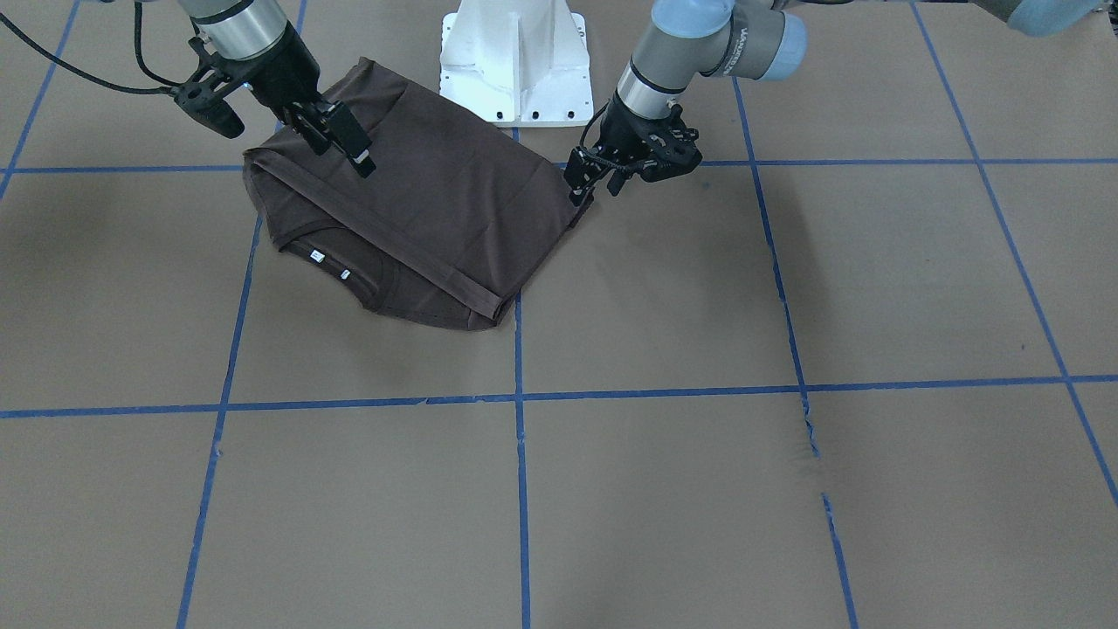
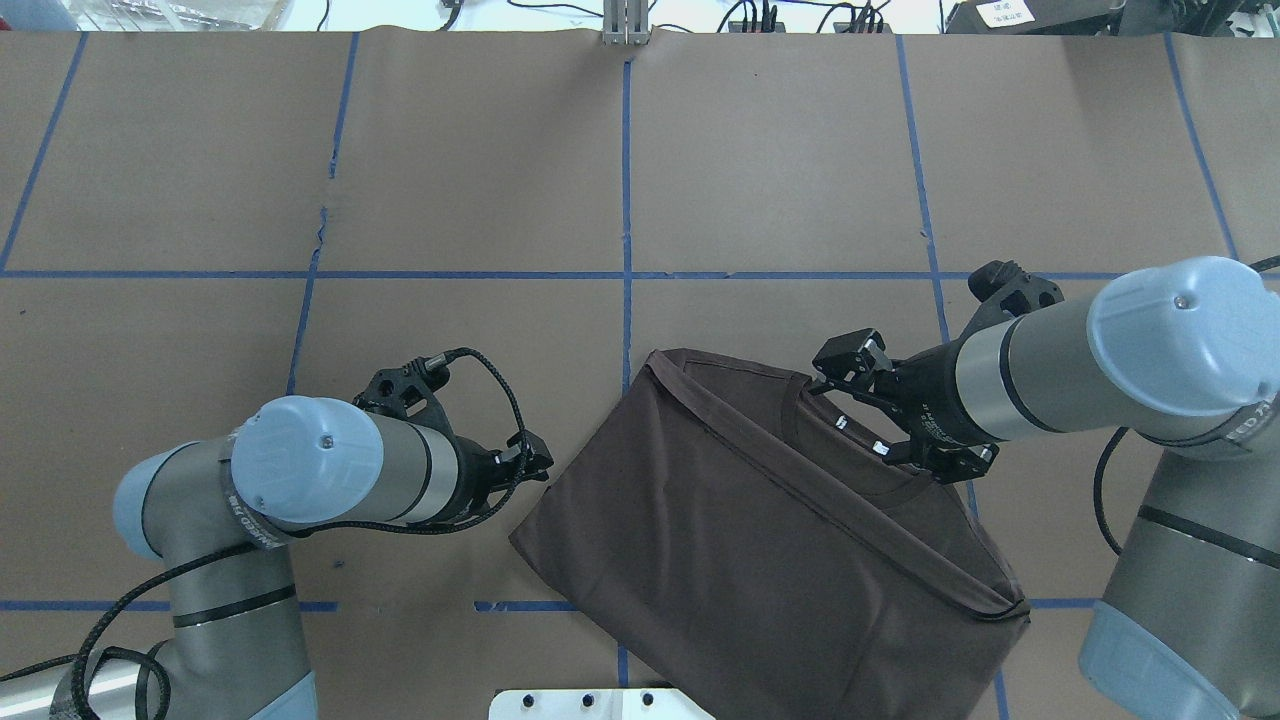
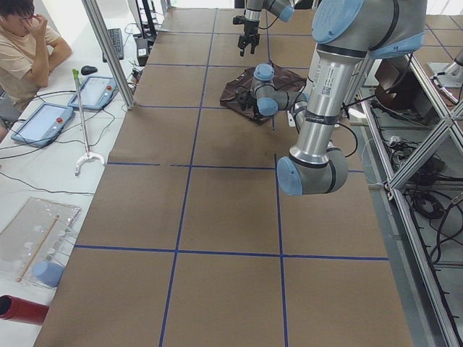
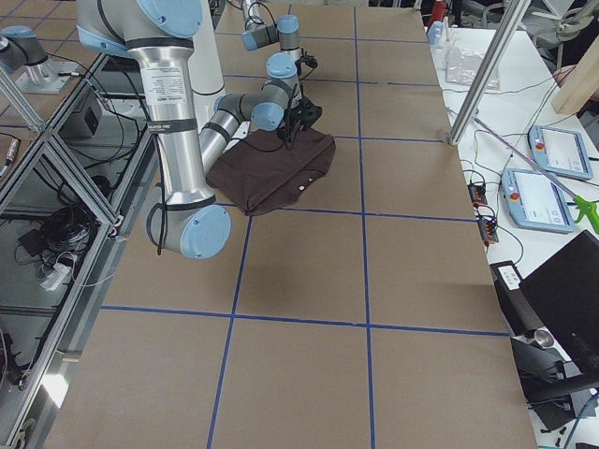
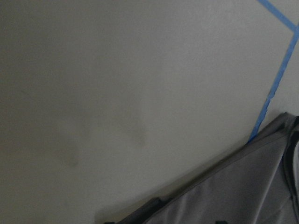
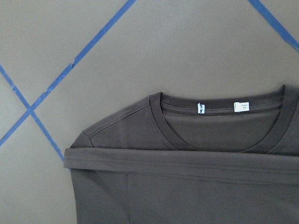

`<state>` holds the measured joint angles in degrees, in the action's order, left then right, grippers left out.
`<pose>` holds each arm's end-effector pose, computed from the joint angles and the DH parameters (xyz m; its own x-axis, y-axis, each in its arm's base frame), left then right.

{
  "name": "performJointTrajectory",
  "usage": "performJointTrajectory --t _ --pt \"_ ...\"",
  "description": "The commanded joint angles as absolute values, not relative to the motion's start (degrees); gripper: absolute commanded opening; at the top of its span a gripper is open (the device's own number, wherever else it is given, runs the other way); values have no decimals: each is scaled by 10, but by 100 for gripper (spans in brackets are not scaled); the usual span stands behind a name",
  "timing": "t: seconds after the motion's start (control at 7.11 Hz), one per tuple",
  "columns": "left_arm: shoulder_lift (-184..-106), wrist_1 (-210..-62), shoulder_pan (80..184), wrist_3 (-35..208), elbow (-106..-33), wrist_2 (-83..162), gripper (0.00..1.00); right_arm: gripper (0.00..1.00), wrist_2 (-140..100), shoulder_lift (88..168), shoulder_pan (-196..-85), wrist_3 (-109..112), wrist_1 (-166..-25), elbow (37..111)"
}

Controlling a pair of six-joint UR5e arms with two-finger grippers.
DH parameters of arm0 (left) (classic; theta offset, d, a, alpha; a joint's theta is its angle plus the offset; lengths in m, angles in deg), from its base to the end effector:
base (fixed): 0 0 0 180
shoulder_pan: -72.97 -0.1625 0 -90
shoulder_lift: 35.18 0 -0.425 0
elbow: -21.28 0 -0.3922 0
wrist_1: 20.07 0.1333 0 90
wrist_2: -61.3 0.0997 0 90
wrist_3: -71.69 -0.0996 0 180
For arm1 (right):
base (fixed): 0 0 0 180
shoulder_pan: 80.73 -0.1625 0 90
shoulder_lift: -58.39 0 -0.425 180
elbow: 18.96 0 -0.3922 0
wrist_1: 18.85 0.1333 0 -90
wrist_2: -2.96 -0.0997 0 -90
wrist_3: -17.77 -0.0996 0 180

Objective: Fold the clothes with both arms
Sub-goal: 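Move the right gripper to the collar edge and the left gripper to the opposite edge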

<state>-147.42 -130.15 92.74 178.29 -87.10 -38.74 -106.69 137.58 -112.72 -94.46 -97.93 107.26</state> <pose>0.5187 -0.3096 0.2616 0.3871 -0.4381 -0.8113 0.3136 0.8900 -0.3309 -0.3538 -0.3386 0.2583 0.3193 0.6195 0.7171 -0.4083 0.7728 -0.4858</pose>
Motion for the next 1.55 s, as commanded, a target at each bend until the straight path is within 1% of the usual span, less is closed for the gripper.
performJointTrajectory --t 0.0,0.14,0.28,0.56,0.7,0.84,0.98,1.27,1.41 --pt "-1476 -1271 908 1784 -864 -380 75 100 -1065 1359 -1128 -942 -979 1054" --pt "-1476 -1270 901 1784 -860 -374 73 100 -1065 1356 -1128 -943 -979 1055" --pt "-1492 -1269 894 1784 -842 -373 71 100 -1065 1355 -1127 -943 -979 1051" --pt "-1503 -1269 894 1784 -831 -373 56 100 -1065 1354 -1127 -943 -979 1051" --pt "-1503 -1269 894 1784 -831 -373 33 100 -1064 1354 -1127 -943 -979 1051" --pt "-1499 -1269 894 1784 -831 -373 2 100 -1064 1354 -1127 -944 -978 1051" --pt "-1494 -1263 896 1783 -834 -373 0 100 -1064 1354 -1127 -945 -978 1051" --pt "-1493 -1215 908 1774 -849 -371 0 100 -1063 1354 -1127 -948 -978 1051" --pt "-1498 -1215 936 1735 -852 -371 0 100 -1053 1348 -1127 -949 -977 1051"
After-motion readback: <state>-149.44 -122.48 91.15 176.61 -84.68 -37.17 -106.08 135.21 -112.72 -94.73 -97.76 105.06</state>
